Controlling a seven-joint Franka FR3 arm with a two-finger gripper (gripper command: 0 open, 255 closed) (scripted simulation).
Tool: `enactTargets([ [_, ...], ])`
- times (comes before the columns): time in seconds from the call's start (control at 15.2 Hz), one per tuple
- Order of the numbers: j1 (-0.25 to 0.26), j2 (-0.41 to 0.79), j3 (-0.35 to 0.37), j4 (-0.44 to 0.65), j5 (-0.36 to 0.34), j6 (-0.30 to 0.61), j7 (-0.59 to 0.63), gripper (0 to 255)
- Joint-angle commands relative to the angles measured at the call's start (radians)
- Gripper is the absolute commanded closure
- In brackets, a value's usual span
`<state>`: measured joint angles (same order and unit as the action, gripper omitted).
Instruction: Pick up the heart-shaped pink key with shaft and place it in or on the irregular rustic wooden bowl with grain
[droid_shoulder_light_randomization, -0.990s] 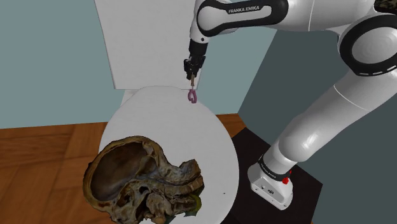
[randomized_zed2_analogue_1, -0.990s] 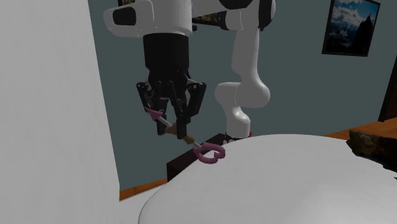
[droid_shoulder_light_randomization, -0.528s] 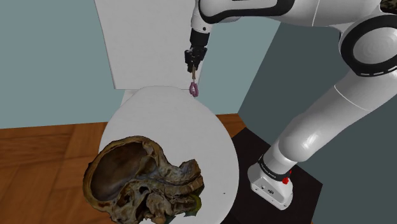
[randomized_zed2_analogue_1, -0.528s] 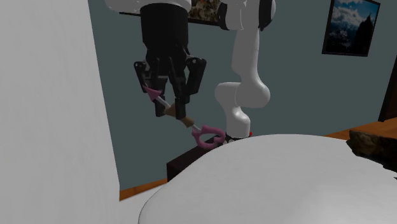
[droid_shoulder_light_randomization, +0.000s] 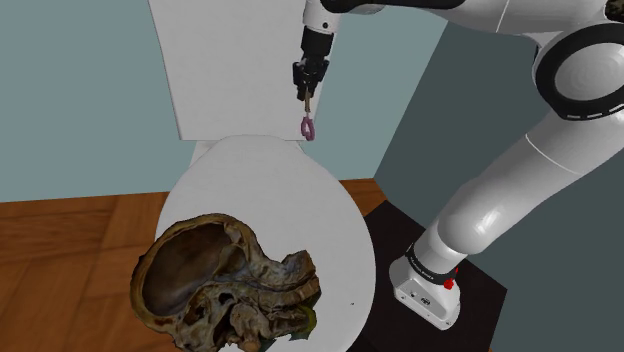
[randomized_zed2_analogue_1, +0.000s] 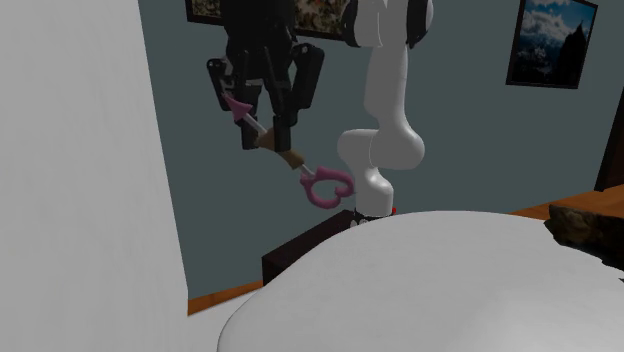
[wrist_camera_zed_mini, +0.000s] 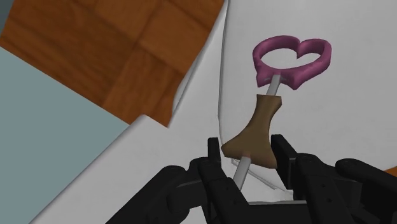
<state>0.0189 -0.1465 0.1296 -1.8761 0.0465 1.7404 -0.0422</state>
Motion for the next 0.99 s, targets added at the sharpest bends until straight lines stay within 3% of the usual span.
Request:
enactTargets([
  [0.0, 0.000, -0.003, 0.000, 0.013, 0.000, -0.016, 0.001, 255],
  [0.92, 0.131, -0.187, 0.185, -0.148, 0.080, -0.019, 0.292, 255],
])
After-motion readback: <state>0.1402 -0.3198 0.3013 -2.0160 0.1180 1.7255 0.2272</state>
